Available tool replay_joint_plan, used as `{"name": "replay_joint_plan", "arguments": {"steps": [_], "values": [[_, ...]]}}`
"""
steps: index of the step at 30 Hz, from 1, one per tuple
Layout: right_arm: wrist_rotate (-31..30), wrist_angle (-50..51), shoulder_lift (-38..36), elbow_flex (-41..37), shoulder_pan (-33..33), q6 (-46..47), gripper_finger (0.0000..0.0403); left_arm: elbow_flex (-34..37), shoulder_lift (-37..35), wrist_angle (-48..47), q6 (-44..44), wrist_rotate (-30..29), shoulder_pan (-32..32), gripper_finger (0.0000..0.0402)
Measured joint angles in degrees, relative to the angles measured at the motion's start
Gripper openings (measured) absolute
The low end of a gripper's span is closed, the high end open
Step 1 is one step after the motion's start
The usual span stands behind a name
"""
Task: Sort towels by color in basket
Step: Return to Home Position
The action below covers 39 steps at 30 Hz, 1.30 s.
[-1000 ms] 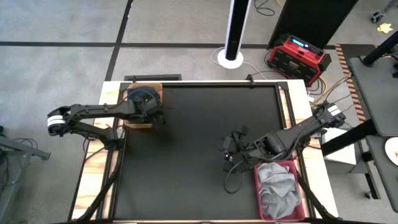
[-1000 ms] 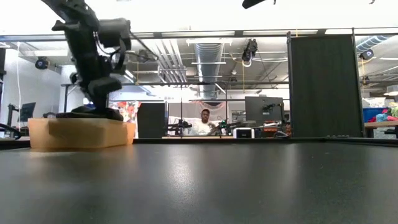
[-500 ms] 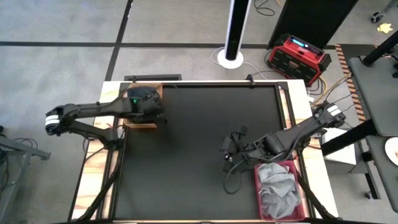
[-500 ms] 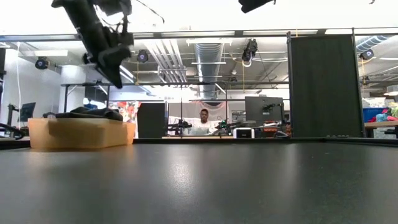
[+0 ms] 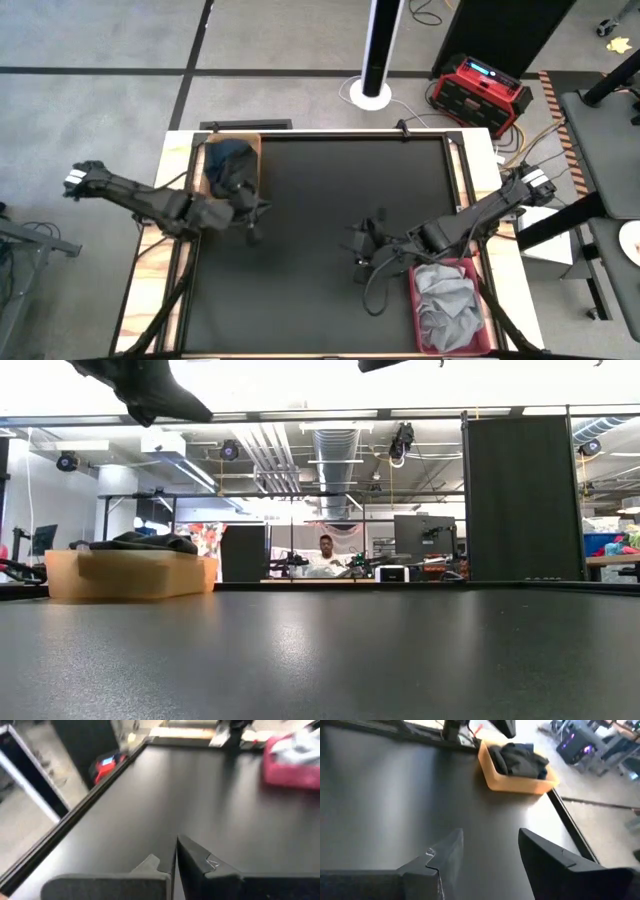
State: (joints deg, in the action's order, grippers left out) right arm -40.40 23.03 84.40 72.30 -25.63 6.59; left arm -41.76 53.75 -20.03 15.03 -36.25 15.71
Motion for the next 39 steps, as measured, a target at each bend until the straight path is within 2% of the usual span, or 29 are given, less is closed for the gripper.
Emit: {"name": "replay_joint_plan", "arguments": {"steps": [3, 7, 13, 16, 20, 22, 27, 33, 39], "values": [[0.1, -5.4, -0.1, -2.5, 0.0, -3.2, 0.0186, 3.4, -1.9, 5.7, -1.7, -2.4, 4.5, 0.0000], [0.3, -13.8, -0.9, -6.6, 0.0, -8.0, 0.0187, 8.8, -3.1, 18.6, -8.0, -1.3, 6.4, 0.0000], [0.4, -29.9, -3.9, -14.4, 0.5, -17.0, 0.0180, 14.7, -2.9, 38.6, -18.1, 11.2, 3.2, 0.0000], [2.1, -35.7, -6.6, -18.4, 1.4, -20.0, 0.0176, 15.0, -3.2, 38.2, -20.5, 11.6, 0.3, 0.0000], [9.4, -39.5, -11.5, -23.8, 3.8, -20.7, 0.0170, 15.2, -5.7, 35.9, -22.5, 11.8, -3.1, 0.0000], [11.0, -40.7, -14.0, -26.2, 4.9, -20.2, 0.0167, 16.0, -8.0, 34.9, -22.9, 11.9, -4.2, 0.0000], [11.5, -41.4, -20.3, -31.8, 5.7, -20.2, 0.0160, 20.1, -15.3, 35.1, -22.9, 16.6, -7.5, 0.0000], [12.6, -42.6, -27.3, -37.1, 5.7, -20.2, 0.0153, 25.6, -24.4, 35.5, -21.6, 16.9, -9.6, 0.0000], [12.5, -44.3, -34.1, -42.7, 5.7, -22.7, 0.0148, 29.6, -30.4, 35.6, -21.7, 16.9, -10.5, 0.0000]]}}
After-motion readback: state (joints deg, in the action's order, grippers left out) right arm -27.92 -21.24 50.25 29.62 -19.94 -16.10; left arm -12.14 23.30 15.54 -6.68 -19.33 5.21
